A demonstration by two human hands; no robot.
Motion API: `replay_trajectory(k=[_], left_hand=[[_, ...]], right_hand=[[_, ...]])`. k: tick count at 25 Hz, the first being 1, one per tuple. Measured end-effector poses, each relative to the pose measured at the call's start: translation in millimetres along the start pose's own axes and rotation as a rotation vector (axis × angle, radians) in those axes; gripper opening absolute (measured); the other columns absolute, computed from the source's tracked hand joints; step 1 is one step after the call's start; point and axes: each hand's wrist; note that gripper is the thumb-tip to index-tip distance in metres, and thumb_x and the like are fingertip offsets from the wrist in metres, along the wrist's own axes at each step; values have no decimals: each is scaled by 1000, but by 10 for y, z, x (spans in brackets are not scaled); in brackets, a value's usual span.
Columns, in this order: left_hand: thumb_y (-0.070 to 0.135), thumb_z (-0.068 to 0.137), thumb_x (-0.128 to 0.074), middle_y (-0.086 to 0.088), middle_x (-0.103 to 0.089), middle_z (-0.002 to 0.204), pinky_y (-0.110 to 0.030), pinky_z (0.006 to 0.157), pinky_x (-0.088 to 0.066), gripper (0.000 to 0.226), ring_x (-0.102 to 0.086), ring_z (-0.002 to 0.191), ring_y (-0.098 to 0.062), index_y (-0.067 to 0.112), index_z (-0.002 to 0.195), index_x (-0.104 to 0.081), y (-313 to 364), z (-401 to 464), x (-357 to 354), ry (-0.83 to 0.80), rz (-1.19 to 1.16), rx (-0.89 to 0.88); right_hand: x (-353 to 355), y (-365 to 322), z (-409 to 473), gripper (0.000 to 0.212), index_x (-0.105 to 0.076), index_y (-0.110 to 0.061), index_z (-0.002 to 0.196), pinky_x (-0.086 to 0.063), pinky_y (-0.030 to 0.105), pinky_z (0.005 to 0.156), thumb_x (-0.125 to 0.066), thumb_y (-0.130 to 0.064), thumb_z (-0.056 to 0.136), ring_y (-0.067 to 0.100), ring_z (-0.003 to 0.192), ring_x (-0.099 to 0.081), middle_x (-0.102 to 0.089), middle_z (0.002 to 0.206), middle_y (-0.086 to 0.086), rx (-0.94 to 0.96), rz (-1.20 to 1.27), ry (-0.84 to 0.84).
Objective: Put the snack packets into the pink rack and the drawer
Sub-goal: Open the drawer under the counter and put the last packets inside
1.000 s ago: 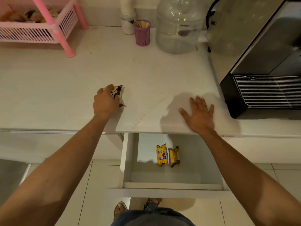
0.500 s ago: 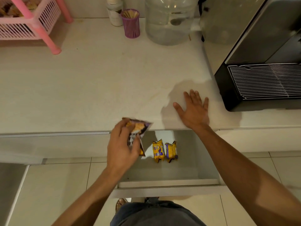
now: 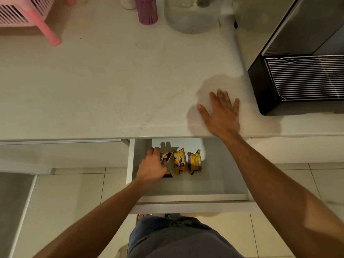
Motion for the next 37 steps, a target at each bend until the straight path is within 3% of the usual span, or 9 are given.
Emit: replay_trajectory(k=[7, 14, 18, 20, 23, 26, 32, 37], left_hand=[[16, 91, -54, -18, -31, 140, -44, 86, -47, 61, -50, 116, -42, 5, 144, -27, -154, 383, -369, -183, 124, 144], [2, 89, -56, -16, -27, 141, -46, 90, -50, 68, -52, 112, -38, 4, 146, -20, -208, 621, -617, -215, -14, 122], [6, 87, -60, -15, -21, 149, -41, 96, -48, 70, -46, 124, -36, 9, 146, -23, -228, 677, -703, -263, 3, 95], [19, 87, -61, -14, -12, 156, -40, 107, -39, 73, -32, 137, -35, 14, 148, -22, -254, 687, -708, -270, 122, 33], [45, 89, -53, -15, 18, 159, -47, 120, -1, 96, 14, 147, -37, 11, 152, 11, -306, 639, -742, -383, 371, -39], [45, 94, -45, -15, 35, 154, -55, 118, 3, 95, 32, 141, -36, 11, 148, 25, -378, 584, -817, -570, 386, -27], [35, 95, -56, -19, 26, 156, -52, 119, 1, 96, 23, 144, -38, 13, 150, 20, -342, 628, -832, -587, 413, -25], [32, 90, -59, -19, 7, 158, -48, 119, -11, 94, 7, 147, -37, 9, 152, 9, -167, 517, -643, -421, 281, -85]], right_hand=[[-26, 13, 10, 77, -24, -19, 152, -1, 53, 119, -13, -67, 93, 21, 150, -9, -18, 162, 7, -5, 13, 25], [-34, -4, 8, 73, -26, -20, 152, 0, 52, 120, -17, -64, 94, 19, 150, -9, -19, 161, 6, -11, 19, 44], [-40, 4, 1, 72, -27, -20, 151, -1, 52, 120, -19, -64, 95, 19, 150, -10, -20, 161, 6, -12, 19, 54], [-45, 5, -2, 71, -27, -20, 151, 0, 52, 120, -19, -63, 95, 19, 150, -10, -21, 161, 6, -6, 24, 64], [-51, 14, 3, 72, -27, -20, 151, 0, 51, 120, -18, -64, 95, 19, 150, -10, -20, 161, 6, -7, 20, 64], [-57, 10, 2, 72, -27, -21, 151, 0, 51, 120, -18, -64, 95, 19, 150, -10, -20, 161, 6, -10, 22, 66], [-54, 5, 9, 72, -27, -22, 151, 0, 51, 120, -18, -65, 94, 19, 150, -11, -20, 161, 5, -24, 2, 58], [-50, 6, 14, 73, -27, -22, 151, -1, 50, 120, -18, -65, 93, 18, 149, -12, -21, 161, 4, -29, -6, 51]])
Point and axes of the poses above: each hand's wrist, its own z-axis towards the middle knuckle, its own x-axis out of the back of the hand, y = z × x
